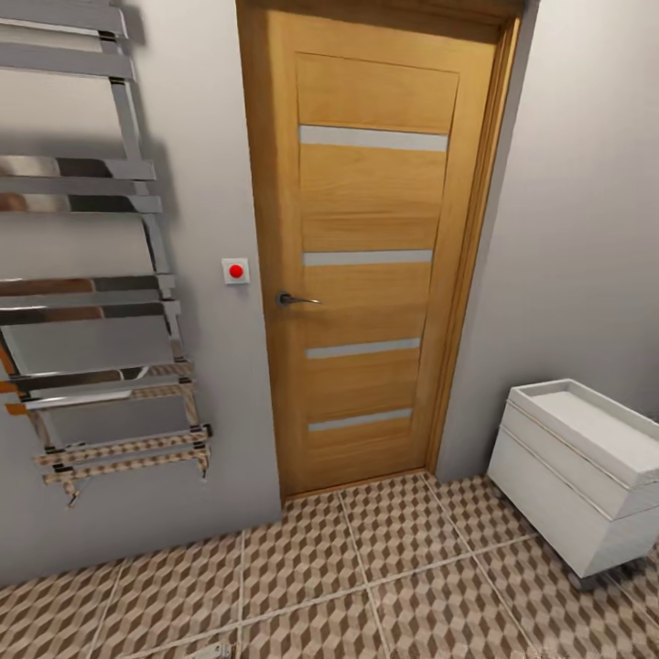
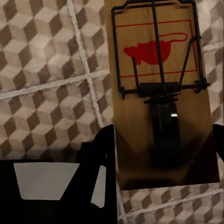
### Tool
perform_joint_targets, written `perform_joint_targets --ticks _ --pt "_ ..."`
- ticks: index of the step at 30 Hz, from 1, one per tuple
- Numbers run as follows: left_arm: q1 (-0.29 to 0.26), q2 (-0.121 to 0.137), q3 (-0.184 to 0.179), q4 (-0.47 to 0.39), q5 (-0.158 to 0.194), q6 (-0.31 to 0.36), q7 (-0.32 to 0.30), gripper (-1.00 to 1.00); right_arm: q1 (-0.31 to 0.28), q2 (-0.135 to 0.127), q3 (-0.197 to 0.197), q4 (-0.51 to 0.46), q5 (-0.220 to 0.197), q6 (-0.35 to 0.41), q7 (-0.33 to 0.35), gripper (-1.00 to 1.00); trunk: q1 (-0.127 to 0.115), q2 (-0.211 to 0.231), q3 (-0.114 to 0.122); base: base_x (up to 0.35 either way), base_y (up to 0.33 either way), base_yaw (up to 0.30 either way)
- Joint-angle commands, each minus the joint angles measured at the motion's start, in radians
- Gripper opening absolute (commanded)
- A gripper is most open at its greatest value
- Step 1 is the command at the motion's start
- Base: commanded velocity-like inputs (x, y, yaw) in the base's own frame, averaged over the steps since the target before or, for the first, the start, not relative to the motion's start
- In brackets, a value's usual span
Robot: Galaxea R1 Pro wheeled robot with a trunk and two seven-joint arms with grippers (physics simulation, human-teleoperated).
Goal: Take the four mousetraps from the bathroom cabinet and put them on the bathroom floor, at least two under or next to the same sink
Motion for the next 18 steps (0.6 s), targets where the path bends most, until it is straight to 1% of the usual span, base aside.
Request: perform_joint_targets --ticks 1,9,18 --pt "-0.001 0.001 -0.009 0.000 0.009 0.003 0.003 -1.00 -0.001 -0.001 -0.008 0.002 0.009 0.001 0.001 -1.00 0.000 -0.001 -0.001 0.000 0.000 -0.300" --pt "-0.001 0.006 -0.009 0.000 0.008 0.005 0.003 -1.00 -0.001 0.000 -0.008 0.002 0.009 0.001 0.001 -1.00 0.000 -0.001 -0.001 0.000 0.000 -0.300" --pt "-0.001 -0.001 -0.009 0.000 0.006 0.009 -0.010 -1.00 -0.001 0.000 -0.008 0.002 0.009 0.001 0.002 -1.00 0.000 -0.001 -0.001 0.000 0.000 -0.300"
